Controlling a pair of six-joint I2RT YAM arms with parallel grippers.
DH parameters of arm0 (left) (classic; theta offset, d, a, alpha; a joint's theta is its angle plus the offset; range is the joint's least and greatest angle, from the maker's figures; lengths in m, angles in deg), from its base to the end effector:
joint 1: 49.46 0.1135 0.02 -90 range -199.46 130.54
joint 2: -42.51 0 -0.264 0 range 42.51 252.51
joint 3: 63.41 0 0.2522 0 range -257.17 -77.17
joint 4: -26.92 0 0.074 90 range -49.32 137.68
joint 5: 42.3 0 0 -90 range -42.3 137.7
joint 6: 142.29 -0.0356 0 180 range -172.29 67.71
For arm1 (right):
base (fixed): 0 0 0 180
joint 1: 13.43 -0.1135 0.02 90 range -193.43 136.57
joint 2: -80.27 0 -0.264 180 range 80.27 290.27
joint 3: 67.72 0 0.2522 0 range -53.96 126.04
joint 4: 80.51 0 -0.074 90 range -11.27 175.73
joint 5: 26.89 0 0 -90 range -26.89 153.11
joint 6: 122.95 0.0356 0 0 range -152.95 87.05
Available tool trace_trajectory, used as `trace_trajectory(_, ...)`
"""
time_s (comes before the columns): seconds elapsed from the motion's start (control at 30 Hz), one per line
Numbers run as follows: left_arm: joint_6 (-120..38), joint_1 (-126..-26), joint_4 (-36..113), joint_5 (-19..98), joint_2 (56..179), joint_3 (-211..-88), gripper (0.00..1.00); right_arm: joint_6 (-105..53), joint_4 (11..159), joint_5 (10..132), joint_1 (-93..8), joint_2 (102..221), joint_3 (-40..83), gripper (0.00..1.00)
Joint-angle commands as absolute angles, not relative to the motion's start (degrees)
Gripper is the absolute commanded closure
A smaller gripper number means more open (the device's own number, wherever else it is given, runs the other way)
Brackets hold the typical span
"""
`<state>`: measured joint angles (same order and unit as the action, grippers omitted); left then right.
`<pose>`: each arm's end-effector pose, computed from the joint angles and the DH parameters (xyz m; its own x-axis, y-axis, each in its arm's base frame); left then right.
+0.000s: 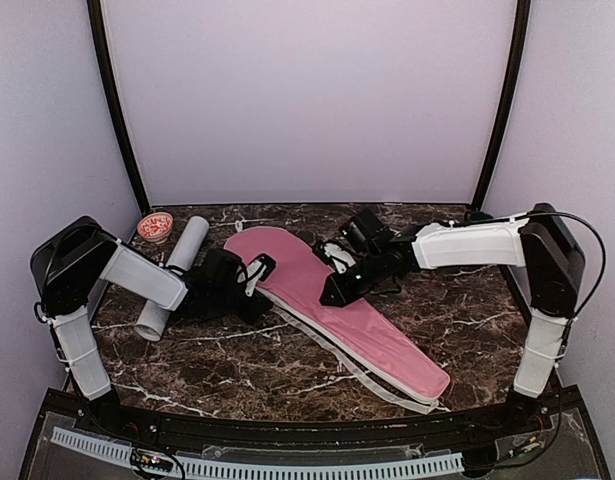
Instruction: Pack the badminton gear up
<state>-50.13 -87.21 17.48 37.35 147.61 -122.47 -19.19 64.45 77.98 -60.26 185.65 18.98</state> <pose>0.2739 -0.2202 0.1218 -0.4981 0.3388 -0.7982 0.6980 0.7028 -0.1373 0.2623 0.2929 0.1999 -0.7281 -0.4401 -0.5255 -0.6544 0.6745 0.3417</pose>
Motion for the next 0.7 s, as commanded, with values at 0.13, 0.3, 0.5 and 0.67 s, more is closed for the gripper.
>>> trace_trajectory(0.13, -52.36, -86.98, 18.63, 36.22, 148.09, -123.25, 1.00, -18.22, 69.82, 86.77, -60.22, 195.91, 27.12, 0.89)
trace_trajectory(0.3, -52.85, -86.97, 17.48, 35.51, 147.11, -122.27, 1.00, -15.29, 73.18, 88.79, -59.35, 200.53, 29.18, 0.91)
trace_trajectory(0.5, -53.25, -87.69, 17.81, 34.52, 146.77, -122.24, 1.00, -12.42, 74.07, 91.14, -58.60, 206.71, 31.88, 0.96)
trace_trajectory(0.67, -52.71, -90.91, 17.03, 33.93, 146.92, -121.90, 1.00, -10.26, 73.62, 89.97, -58.51, 208.96, 32.87, 1.00)
